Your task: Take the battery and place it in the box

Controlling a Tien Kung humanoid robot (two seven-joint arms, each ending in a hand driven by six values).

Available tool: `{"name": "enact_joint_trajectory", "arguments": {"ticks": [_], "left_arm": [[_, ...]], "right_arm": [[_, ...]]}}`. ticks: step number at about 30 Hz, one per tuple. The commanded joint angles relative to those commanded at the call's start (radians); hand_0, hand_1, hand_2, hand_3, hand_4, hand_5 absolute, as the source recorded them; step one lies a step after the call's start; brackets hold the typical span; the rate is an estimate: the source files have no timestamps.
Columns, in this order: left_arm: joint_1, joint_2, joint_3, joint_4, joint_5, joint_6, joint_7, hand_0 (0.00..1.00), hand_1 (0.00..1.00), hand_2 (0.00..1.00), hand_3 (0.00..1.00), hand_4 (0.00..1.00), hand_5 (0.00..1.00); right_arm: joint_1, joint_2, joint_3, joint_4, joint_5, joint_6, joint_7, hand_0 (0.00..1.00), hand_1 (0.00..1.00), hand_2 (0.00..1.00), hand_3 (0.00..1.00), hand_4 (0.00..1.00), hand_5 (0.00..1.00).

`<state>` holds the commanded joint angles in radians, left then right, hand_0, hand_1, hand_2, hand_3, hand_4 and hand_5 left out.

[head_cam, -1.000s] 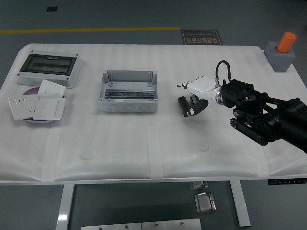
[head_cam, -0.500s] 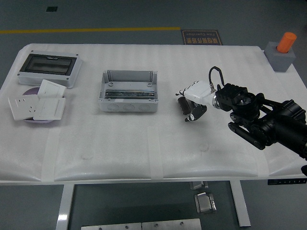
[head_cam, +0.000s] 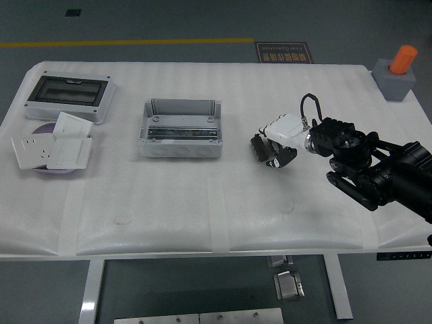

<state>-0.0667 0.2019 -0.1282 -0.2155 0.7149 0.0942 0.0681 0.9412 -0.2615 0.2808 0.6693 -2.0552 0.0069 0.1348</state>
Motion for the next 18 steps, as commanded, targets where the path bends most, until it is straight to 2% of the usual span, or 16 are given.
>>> {"name": "enact_joint_trajectory", "arguments": {"ticks": [18], "left_arm": [[-0.003,-0.001,-0.005,-0.001,0.018,-0.002,0.005,0.595,0.618,0.463,0.606,0.416,0.455]], "right_arm": [[0.021,0.030,0.002,-0.018,0.027,0.003,-0.010,0.826,0.752,0.782,0.847,0.703,0.407]]}}
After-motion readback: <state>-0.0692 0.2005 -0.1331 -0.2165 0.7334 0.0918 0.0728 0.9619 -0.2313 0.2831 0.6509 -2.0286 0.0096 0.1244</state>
